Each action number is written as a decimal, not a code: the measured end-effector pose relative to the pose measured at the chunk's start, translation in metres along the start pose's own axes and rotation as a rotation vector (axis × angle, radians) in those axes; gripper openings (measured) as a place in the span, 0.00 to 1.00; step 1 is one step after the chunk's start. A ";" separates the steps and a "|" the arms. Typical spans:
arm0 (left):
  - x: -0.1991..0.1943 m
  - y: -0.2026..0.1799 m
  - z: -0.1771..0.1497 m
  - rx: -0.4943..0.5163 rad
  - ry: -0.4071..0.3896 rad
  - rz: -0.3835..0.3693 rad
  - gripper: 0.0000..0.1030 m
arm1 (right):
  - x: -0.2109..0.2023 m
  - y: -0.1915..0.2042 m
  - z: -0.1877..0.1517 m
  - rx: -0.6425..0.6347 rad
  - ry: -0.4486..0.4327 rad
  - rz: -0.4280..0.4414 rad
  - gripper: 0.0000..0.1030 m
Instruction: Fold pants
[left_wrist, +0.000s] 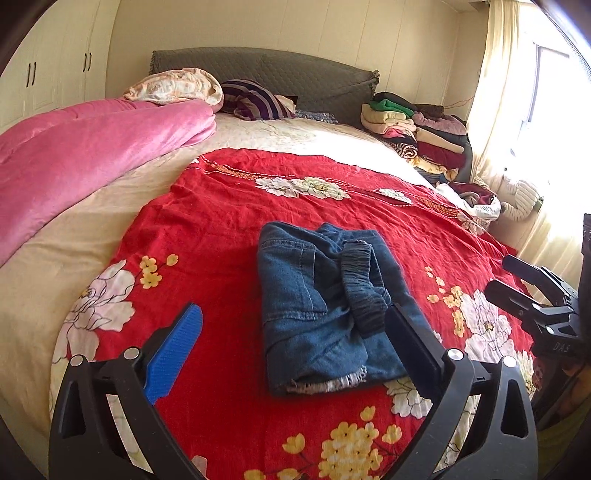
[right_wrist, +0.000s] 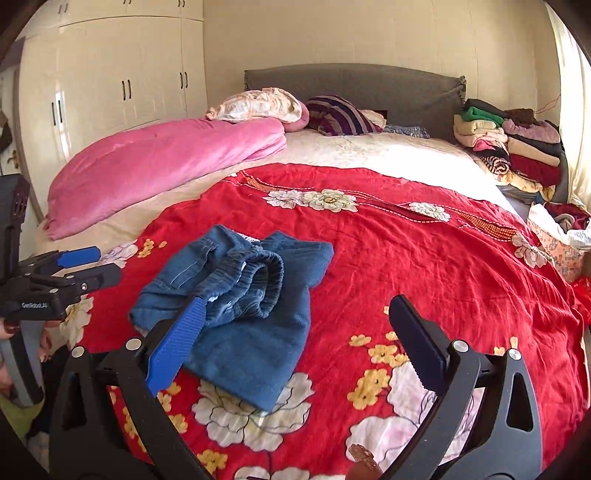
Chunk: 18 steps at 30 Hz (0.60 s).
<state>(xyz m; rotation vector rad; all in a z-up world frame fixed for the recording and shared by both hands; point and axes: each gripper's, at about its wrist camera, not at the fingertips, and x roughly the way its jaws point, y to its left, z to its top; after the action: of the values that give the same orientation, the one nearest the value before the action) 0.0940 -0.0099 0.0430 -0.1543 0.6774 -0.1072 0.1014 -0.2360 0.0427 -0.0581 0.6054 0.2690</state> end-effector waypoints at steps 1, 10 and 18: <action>-0.003 0.000 -0.002 -0.004 -0.007 0.003 0.96 | -0.005 0.001 -0.002 -0.003 -0.009 -0.001 0.91; -0.034 -0.012 -0.022 0.002 -0.051 0.001 0.96 | -0.044 0.011 -0.017 -0.057 -0.062 -0.005 0.91; -0.047 -0.018 -0.046 0.023 -0.025 0.006 0.96 | -0.048 0.015 -0.037 -0.027 -0.037 0.019 0.91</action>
<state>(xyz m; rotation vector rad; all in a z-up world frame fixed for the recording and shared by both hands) 0.0275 -0.0256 0.0401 -0.1309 0.6510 -0.1072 0.0384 -0.2376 0.0398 -0.0734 0.5658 0.2957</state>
